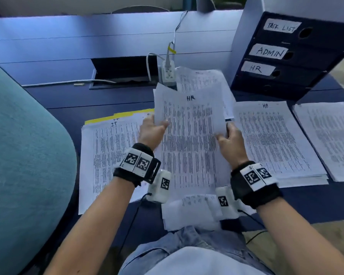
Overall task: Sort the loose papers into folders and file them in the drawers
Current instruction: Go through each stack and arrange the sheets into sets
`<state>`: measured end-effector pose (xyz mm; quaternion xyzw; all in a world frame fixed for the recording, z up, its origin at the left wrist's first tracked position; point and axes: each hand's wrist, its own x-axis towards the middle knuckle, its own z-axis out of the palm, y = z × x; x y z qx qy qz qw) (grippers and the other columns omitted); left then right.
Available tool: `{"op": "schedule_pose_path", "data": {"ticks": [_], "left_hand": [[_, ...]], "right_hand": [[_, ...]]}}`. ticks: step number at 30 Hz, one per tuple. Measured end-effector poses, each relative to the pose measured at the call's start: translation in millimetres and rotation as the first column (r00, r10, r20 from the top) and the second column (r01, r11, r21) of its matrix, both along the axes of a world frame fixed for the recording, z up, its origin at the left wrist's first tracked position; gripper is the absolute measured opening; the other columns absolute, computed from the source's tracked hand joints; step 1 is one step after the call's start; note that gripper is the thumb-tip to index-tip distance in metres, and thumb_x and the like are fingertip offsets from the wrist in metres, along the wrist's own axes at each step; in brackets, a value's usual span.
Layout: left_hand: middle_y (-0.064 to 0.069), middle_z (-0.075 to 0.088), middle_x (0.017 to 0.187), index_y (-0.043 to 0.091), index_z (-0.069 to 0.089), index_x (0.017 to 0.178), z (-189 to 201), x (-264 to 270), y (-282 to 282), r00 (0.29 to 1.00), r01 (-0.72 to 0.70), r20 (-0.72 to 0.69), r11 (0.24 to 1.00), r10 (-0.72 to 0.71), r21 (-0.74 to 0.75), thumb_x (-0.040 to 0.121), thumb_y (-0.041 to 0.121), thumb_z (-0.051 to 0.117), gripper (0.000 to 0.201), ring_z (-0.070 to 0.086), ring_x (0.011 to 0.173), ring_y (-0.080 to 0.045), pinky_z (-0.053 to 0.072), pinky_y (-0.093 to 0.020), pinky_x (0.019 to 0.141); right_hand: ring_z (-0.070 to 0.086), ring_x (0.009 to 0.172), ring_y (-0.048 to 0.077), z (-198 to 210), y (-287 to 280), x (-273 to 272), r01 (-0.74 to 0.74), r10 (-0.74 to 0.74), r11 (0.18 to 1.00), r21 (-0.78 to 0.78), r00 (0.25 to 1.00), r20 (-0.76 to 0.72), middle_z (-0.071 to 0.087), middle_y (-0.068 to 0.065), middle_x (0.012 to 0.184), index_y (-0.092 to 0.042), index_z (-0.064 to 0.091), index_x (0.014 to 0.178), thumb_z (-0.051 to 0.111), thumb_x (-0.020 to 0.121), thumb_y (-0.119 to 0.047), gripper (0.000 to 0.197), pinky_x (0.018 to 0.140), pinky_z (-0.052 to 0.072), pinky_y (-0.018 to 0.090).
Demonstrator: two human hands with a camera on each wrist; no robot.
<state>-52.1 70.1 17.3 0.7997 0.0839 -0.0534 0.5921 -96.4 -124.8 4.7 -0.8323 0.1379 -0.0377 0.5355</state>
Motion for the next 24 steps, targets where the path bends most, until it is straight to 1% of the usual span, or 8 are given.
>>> {"op": "schedule_pose_path", "data": {"ticks": [2,5,9,13,16,20,22,24], "left_hand": [[-0.015,0.063,0.106,0.004,0.056,0.115,4,-2,-3,0.996,-0.056,0.072,0.998,0.055,0.022,0.092,0.012,0.054,0.025,0.06,0.098,-0.029,0.05,-0.036,0.084],[0.003,0.063,0.093,0.009,0.059,0.111,40,-3,-8,0.927,-0.12,0.348,0.99,0.14,-0.079,0.089,0.012,0.055,0.023,0.059,0.087,-0.015,0.049,-0.028,0.079],[0.013,0.06,0.085,0.025,0.056,0.096,86,-6,-13,0.749,-0.047,0.641,0.978,0.17,-0.204,0.085,0.01,0.055,0.019,0.058,0.077,0.003,0.047,-0.016,0.073],[0.008,0.063,0.086,0.023,0.058,0.091,81,-12,-15,0.812,-0.042,0.542,0.947,0.218,-0.318,0.076,0.03,0.068,0.019,0.06,0.076,0.003,0.048,-0.016,0.07],[0.008,0.062,0.078,0.024,0.058,0.083,53,-18,-18,0.898,-0.117,0.386,0.959,0.213,-0.257,0.059,0.049,0.072,0.037,0.057,0.071,-0.007,0.048,-0.024,0.067],[0.004,0.062,0.079,0.018,0.059,0.096,28,-25,-29,0.978,-0.081,0.183,0.989,0.104,-0.126,0.074,0.033,0.068,0.029,0.059,0.077,-0.018,0.054,-0.042,0.079],[-0.003,0.062,0.083,0.014,0.057,0.1,27,-25,-34,0.98,-0.082,0.175,0.993,0.095,-0.08,0.078,0.03,0.065,0.029,0.059,0.079,-0.023,0.052,-0.046,0.081],[-0.005,0.062,0.088,0.014,0.057,0.097,34,-21,-42,0.969,-0.082,0.224,0.99,0.105,-0.111,0.082,0.023,0.065,0.019,0.061,0.085,-0.028,0.053,-0.049,0.081]], "right_hand": [[0.056,0.07,0.003,11,5,-2,-0.001,0.0,1.0,0.012,0.997,0.076,0.056,-0.004,0.083,-0.009,0.051,0.1,0.045,0.093,0.0,0.013,0.057,0.043,0.008],[0.049,0.056,-0.013,39,12,-3,0.054,-0.049,0.999,-0.005,0.942,0.333,0.046,-0.012,0.074,-0.011,0.045,0.098,0.043,0.096,-0.002,0.009,0.05,0.037,0.005],[0.043,0.059,0.009,74,19,-4,0.087,-0.104,0.995,0.057,0.809,0.578,0.053,0.017,0.081,-0.001,0.037,0.11,0.039,0.098,-0.005,0.013,0.056,0.04,0.027],[0.053,0.067,-0.011,70,13,-8,0.116,-0.165,0.986,0.124,0.819,0.55,0.05,-0.013,0.089,-0.014,0.029,0.107,0.044,0.095,-0.007,0.02,0.06,0.048,0.014],[0.055,0.071,-0.013,49,8,-15,0.136,-0.198,0.977,0.163,0.862,0.467,0.052,-0.015,0.091,-0.016,0.032,0.106,0.046,0.095,-0.007,0.02,0.065,0.047,0.012],[0.055,0.072,0.001,26,1,-13,0.136,-0.177,0.981,0.139,0.918,0.354,0.054,-0.004,0.089,-0.005,0.038,0.106,0.042,0.097,-0.007,0.01,0.06,0.044,0.011],[0.054,0.072,0.012,22,-7,-11,0.123,-0.147,0.988,0.096,0.938,0.315,0.055,0.002,0.089,-0.001,0.041,0.106,0.041,0.096,-0.005,0.011,0.057,0.042,0.01],[0.054,0.068,0.007,26,-22,-7,0.124,-0.148,0.988,0.097,0.941,0.304,0.054,-0.003,0.083,-0.005,0.04,0.103,0.043,0.095,-0.003,0.009,0.054,0.041,0.006]]}}
